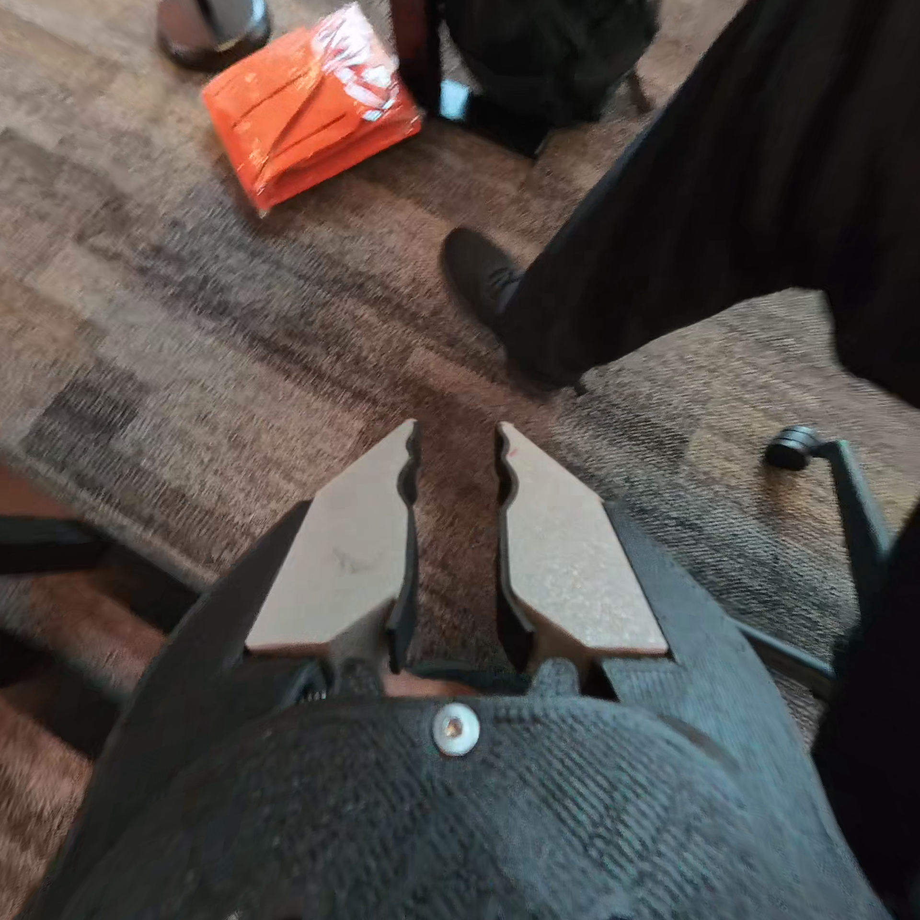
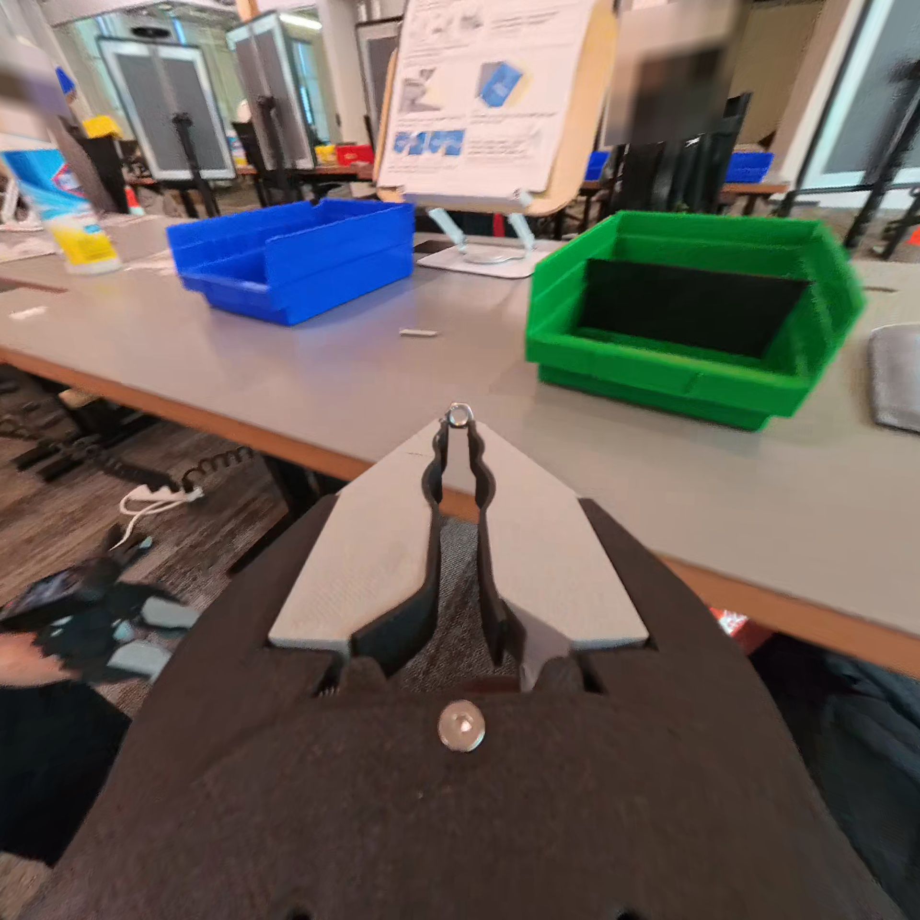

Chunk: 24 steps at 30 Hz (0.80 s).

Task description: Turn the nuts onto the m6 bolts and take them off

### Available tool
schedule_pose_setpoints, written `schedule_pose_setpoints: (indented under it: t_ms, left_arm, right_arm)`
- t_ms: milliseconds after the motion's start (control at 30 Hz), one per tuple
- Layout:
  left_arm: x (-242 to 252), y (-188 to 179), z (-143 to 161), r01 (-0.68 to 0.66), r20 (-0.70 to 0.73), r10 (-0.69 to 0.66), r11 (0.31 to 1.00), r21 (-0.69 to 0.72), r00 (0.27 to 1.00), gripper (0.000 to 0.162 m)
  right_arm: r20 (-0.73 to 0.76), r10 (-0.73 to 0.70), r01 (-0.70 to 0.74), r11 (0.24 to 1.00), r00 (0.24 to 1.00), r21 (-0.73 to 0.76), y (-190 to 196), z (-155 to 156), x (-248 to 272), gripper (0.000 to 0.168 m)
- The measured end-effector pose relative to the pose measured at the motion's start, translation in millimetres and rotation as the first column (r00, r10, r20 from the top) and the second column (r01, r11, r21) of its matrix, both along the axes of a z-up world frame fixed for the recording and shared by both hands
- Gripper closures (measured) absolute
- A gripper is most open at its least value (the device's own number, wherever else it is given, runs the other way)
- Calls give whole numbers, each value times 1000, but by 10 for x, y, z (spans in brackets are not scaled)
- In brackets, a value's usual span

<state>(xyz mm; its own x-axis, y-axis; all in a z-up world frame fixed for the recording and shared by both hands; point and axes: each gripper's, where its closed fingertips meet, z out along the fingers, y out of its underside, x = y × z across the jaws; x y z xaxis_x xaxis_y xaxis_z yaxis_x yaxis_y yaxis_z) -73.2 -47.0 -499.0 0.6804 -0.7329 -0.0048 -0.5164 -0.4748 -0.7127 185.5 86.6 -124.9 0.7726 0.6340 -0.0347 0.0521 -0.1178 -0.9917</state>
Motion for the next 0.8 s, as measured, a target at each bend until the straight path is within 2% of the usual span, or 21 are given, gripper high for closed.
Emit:
schedule_pose_setpoints:
  t_ms: [133,233,333,467,600,700,800]
  left_arm:
    - [547,-66,410,131,135,-138,990,58,981,135]
    - [899,-108,765,199,268,-205,979,47,941,139]
    - [1181,-182,1418,311,417,-312,948,74,853,137]
    - [1194,-12,2218,385,396,-435,901,202,809,135]
    - [1105,296,2963,362,473,-447,894,264,759,133]
    - [1030,501,3461,343,533,-471,881,326,703,133]
    - [945,905,3792,251,548,-412,904,347,727,138]
  right_arm:
    - [9,-51,50,996,999,71,740,385,253,164]
    - [-29,-92,95,988,995,119,1287,717,332,164]
    - [-39,-133,137,979,990,152,1754,939,360,164]
    - [-52,-133,139,980,990,143,2195,1108,325,164]
    - [-14,-103,104,988,995,111,2542,1108,246,164]
    - [86,-46,42,998,995,53,2712,1034,177,164]
    - [231,27,-18,999,972,-38,2794,865,137,164]
